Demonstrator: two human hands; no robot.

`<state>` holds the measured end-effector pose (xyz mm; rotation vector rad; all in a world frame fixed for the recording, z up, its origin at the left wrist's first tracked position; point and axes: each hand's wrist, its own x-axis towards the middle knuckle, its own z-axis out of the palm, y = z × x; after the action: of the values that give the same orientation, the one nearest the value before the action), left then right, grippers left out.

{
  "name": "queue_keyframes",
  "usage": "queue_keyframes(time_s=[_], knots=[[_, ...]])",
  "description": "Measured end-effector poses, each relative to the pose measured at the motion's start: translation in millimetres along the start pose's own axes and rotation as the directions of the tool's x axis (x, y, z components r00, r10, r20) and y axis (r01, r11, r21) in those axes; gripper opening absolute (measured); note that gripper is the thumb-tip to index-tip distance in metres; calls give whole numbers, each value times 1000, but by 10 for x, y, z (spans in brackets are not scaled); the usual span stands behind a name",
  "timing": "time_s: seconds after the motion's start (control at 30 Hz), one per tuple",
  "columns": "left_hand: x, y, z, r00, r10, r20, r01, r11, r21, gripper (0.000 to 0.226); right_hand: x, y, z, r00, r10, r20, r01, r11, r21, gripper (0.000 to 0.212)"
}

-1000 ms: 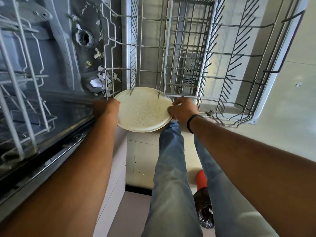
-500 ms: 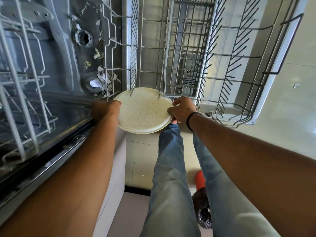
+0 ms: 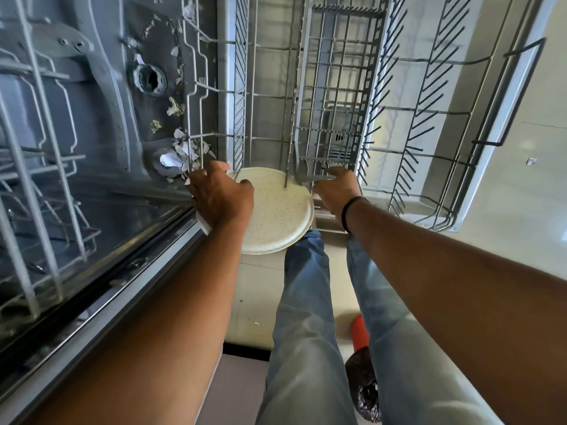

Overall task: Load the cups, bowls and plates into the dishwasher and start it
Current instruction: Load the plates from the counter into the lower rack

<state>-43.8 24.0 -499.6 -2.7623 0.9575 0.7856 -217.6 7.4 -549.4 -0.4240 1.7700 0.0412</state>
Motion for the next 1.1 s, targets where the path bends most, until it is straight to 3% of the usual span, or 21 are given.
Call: queue_keyframes(time_s=[0.17, 0.37, 0.6, 0.73, 0.8, 0.93, 1.03, 1.1], knots=[[2, 124, 30, 998, 39, 41, -37, 998, -60, 39, 5, -68, -2, 998, 39, -48, -33, 992, 121, 67], [104, 167, 118, 989, 79, 123, -60, 986, -153, 35, -38, -52, 26, 996, 49, -80, -40, 993, 114, 60], [78, 100, 181, 983, 78, 166, -52, 987, -153, 33, -39, -87, -55, 995, -33, 93, 47, 987, -152, 45], [66, 87, 187, 973, 68, 219, -42, 992, -123, 31, -52, -96, -142, 984, -88, 157, 149, 890, -431, 51], [71, 73, 186, 972, 74, 224, -47, 992, -121, 30, -45, -58, -163, 983, -105, 149, 165, 857, -488, 55], [45, 30, 158, 978, 86, 188, -69, 993, -96, 30, -78, 41, -143, 986, -134, 101, 165, 884, -437, 59], [43, -52, 104, 990, 49, 133, -41, 997, -60, 29, -152, 112, -89, 988, -146, 44, 152, 918, -366, 46], [50, -109, 42, 995, 48, 83, -47, 999, -15, 29, -205, 145, -41, 991, -96, 90, 116, 957, -266, 30]])
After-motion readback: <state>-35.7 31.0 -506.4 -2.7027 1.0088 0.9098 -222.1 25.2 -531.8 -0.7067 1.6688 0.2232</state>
